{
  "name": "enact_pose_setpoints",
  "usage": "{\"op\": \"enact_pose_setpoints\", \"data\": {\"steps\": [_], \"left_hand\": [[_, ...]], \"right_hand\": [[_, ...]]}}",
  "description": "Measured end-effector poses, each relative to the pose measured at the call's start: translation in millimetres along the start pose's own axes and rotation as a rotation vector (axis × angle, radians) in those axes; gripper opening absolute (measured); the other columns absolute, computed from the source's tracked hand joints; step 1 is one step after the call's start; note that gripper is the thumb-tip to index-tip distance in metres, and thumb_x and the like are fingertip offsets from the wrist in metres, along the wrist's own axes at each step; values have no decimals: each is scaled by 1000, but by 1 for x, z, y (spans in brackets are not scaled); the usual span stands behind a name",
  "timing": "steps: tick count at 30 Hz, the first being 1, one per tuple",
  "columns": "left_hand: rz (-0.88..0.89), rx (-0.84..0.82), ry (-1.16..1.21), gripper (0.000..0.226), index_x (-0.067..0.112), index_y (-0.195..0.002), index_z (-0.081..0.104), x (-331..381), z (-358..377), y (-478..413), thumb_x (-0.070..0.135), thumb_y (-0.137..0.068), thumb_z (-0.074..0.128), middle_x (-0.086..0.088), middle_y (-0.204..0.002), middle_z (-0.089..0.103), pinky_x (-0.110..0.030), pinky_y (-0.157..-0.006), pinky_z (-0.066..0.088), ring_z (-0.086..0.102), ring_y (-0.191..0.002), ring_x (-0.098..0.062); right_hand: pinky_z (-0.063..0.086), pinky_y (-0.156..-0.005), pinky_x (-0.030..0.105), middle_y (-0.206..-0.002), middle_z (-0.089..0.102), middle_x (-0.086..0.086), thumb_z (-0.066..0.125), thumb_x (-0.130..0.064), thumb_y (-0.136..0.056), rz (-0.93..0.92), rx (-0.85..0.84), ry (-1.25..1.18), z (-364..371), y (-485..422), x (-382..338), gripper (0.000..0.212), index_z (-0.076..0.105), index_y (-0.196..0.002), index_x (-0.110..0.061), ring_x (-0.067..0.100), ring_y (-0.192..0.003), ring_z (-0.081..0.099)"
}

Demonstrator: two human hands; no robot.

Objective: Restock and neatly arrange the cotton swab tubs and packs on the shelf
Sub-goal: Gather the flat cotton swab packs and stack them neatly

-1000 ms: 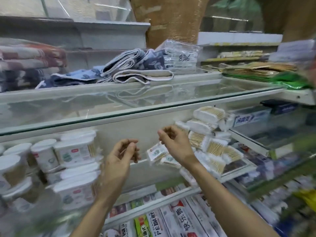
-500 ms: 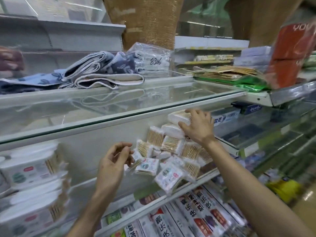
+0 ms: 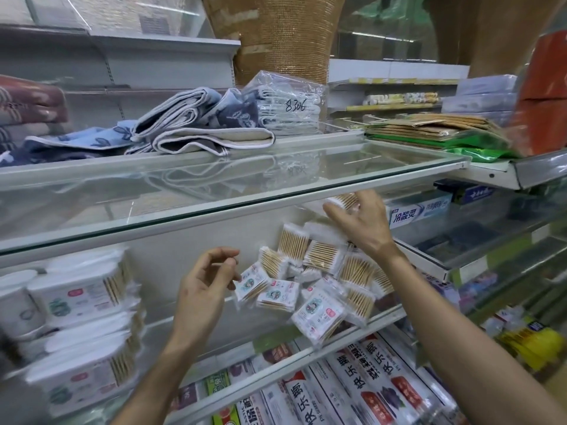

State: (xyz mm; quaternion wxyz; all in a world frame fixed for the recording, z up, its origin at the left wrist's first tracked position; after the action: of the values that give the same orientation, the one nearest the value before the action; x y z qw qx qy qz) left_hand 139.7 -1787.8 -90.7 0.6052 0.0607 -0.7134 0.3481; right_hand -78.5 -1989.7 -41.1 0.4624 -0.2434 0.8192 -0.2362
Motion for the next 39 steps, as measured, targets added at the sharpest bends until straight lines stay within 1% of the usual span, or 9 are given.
{"op": "enact_pose_setpoints", "data": {"steps": [3, 7, 11, 15, 22, 26, 29, 35, 39], "left_hand": [[15, 6, -46, 23, 30, -115, 64, 5, -3, -3, 17, -96, 61, 1, -110, 66, -11, -72, 51, 64, -97, -17], [20, -70, -102, 44, 41, -135, 50, 9, -10, -5, 32, -93, 63, 16, -133, 55, -11, -81, 49, 57, -115, 0], [4, -145, -70, 40, 38, -130, 56, 8, -15, -1, 31, -92, 65, 13, -124, 65, -17, -85, 54, 62, -116, -6], [21, -19, -83, 31, 22, -118, 64, 13, -27, 1, 34, -90, 64, 8, -105, 73, -23, -84, 56, 69, -99, -7], [-43, 98, -115, 32, 24, -117, 67, 13, -44, 6, 43, -92, 62, 14, -101, 75, -19, -73, 55, 69, -94, -1], [-5, 184, -77, 30, 13, -117, 62, 26, -54, 15, 29, -92, 66, 4, -101, 74, -11, -66, 52, 69, -88, 2], [34, 267, -110, 27, 17, -112, 60, 39, -82, 23, 30, -91, 68, 5, -98, 74, -11, -72, 52, 69, -89, 0], [52, 410, -284, 12, 30, -105, 61, 48, -155, 37, 31, -94, 65, 20, -90, 72, -11, -77, 50, 66, -87, 8], [-2, 461, -381, 25, 21, -116, 63, 41, -187, 42, 30, -94, 66, 7, -100, 72, -27, -88, 55, 66, -96, -3]], "right_hand": [[50, -69, 18, -93, 65, -1, 71, -38, -89, 59, -201, -421, 10, 17, -30, 18, 62, -92, -23, 12, -81, 62], [49, -68, 39, -89, 68, 6, 67, -41, -92, 124, -460, -607, 41, 40, -47, 31, 70, -102, -12, 20, -75, 61], [49, -69, 37, -85, 69, 10, 62, -50, -93, 167, -578, -678, 64, 61, -60, 46, 69, -104, -6, 23, -76, 62], [49, -66, 33, -96, 74, 12, 52, -63, -87, 211, -691, -771, 70, 72, -72, 60, 67, -108, -9, 29, -78, 66], [47, -54, 30, -102, 75, 16, 69, -44, -81, 252, -682, -851, 85, 79, -79, 49, 66, -117, -10, 27, -65, 65], [47, -58, 30, -93, 76, 6, 68, -40, -86, 211, -658, -839, 96, 80, -92, 38, 69, -111, -12, 19, -65, 63], [50, -62, 28, -89, 74, 2, 64, -27, -95, 180, -667, -879, 117, 85, -117, 23, 69, -112, -12, 14, -68, 58], [57, -69, 28, -98, 75, -1, 71, -22, -92, 48, -739, -858, 163, 108, -177, 25, 70, -114, -11, 11, -77, 67], [57, -72, 25, -103, 76, -1, 76, -20, -88, 17, -716, -838, 193, 123, -200, 25, 70, -112, -17, 17, -92, 71]]}}
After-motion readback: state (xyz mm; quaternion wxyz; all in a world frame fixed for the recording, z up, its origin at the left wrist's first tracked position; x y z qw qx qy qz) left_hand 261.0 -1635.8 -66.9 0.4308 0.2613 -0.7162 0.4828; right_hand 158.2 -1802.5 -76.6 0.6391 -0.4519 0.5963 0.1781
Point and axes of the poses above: each hand's wrist, its own y-axis away from the middle knuckle, its own z-axis out of the palm, x = y × z, the point moved 2 cm from there along -y, towards the middle knuckle
